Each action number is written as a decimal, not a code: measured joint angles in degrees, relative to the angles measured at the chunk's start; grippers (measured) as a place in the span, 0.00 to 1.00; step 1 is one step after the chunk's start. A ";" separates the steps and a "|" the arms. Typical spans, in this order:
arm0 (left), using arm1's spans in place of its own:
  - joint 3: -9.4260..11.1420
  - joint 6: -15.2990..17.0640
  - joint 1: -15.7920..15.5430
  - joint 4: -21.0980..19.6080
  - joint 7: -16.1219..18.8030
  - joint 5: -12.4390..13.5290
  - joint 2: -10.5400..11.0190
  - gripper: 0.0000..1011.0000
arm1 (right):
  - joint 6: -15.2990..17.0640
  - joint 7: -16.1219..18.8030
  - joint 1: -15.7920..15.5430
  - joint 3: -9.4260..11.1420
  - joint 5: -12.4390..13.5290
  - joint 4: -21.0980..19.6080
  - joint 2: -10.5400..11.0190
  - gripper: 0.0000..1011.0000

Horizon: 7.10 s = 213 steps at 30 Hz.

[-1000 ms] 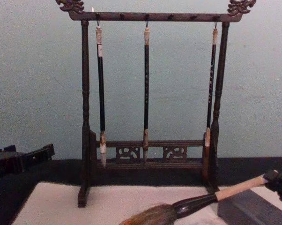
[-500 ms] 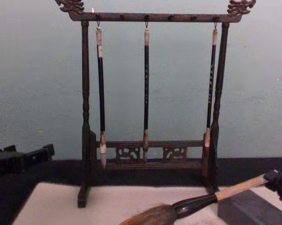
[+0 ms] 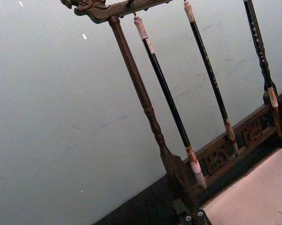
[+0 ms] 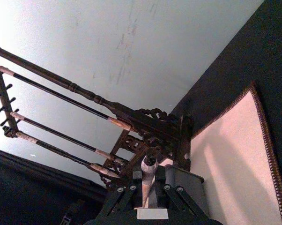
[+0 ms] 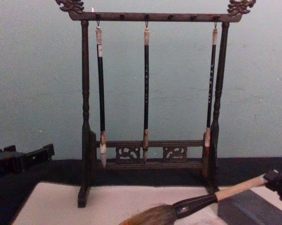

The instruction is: Pick up the brush from the inkstone, write on the paper, then place the brush back to its original position.

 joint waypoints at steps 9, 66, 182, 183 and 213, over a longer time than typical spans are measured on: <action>0.00 0.00 0.00 0.00 0.00 0.00 0.00 0.99 | -1.05 2.19 -0.30 -0.51 0.86 -1.08 0.89 0.15; 0.00 0.00 0.00 0.00 0.00 0.00 0.00 0.99 | -5.70 -3.81 -2.32 -13.49 -20.93 -38.99 16.51 0.15; 0.00 0.00 0.00 0.00 0.00 0.00 0.00 0.99 | -8.51 2.36 -10.85 -6.95 -13.47 -38.77 16.34 0.15; 0.00 0.00 0.00 0.00 0.00 0.00 0.00 0.99 | -8.45 2.34 -10.62 -7.35 -13.82 -38.68 16.19 0.15; 0.00 0.00 0.00 0.00 0.00 0.00 0.00 0.99 | -7.91 -0.62 -10.80 -8.35 -17.04 -35.23 16.72 0.15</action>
